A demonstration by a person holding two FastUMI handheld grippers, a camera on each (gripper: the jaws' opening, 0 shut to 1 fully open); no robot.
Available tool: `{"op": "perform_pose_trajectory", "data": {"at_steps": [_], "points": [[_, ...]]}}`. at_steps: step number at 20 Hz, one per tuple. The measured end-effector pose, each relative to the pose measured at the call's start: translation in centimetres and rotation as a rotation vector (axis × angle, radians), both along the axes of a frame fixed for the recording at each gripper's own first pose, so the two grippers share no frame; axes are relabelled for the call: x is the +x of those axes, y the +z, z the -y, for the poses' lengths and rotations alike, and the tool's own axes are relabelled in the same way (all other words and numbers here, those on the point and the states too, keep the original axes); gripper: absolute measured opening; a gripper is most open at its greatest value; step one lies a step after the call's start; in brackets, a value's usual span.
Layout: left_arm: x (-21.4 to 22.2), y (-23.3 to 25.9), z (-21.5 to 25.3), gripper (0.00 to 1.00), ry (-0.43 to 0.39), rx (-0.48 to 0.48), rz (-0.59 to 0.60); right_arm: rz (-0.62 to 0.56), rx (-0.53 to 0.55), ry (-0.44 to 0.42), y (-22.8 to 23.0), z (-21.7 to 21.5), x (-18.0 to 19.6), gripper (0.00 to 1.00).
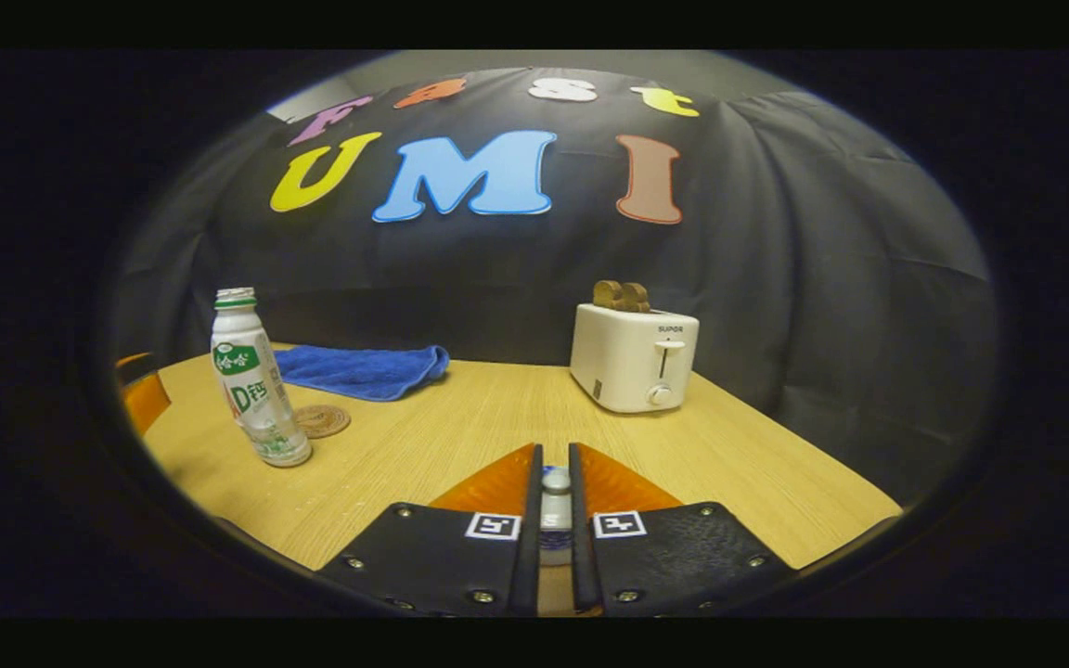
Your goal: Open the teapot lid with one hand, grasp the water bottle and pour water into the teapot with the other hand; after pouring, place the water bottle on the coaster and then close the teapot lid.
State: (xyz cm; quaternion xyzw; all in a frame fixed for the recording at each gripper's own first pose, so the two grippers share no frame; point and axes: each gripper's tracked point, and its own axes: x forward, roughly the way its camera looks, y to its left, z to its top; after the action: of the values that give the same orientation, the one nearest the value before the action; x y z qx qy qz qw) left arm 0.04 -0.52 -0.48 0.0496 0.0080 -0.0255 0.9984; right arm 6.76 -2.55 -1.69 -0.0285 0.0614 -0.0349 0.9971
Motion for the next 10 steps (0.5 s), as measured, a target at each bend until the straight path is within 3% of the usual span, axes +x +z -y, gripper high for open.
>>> {"op": "perform_pose_trajectory", "data": {"at_steps": [1,3,4,5,6,10], "points": [[0.2,-0.3,0.0,0.98,-0.001,-0.007,-0.006,0.013,0.012,-0.004,0.2,0.2,0.1,0.14],[0.5,-0.5,-0.3,0.98,0.006,-0.009,-0.012,0.018,0.027,0.006,0.1,0.0,0.1,0.0],[0.7,-0.5,-0.4,0.98,0.008,-0.008,-0.014,0.022,0.024,0.015,0.2,-0.2,-0.1,0.01],[0.8,-0.7,-0.4,0.98,0.008,-0.007,-0.017,0.033,0.023,0.022,0.6,-0.3,-0.2,0.18],[0.9,-0.7,-0.5,0.98,0.01,-0.008,-0.016,0.057,0.026,0.025,1.3,-0.2,-0.6,0.01],[1.5,-0.7,-0.5,0.98,0.016,-0.003,-0.01,0.163,0.043,0.043,4.3,-0.5,-2.3,0.02]]}}
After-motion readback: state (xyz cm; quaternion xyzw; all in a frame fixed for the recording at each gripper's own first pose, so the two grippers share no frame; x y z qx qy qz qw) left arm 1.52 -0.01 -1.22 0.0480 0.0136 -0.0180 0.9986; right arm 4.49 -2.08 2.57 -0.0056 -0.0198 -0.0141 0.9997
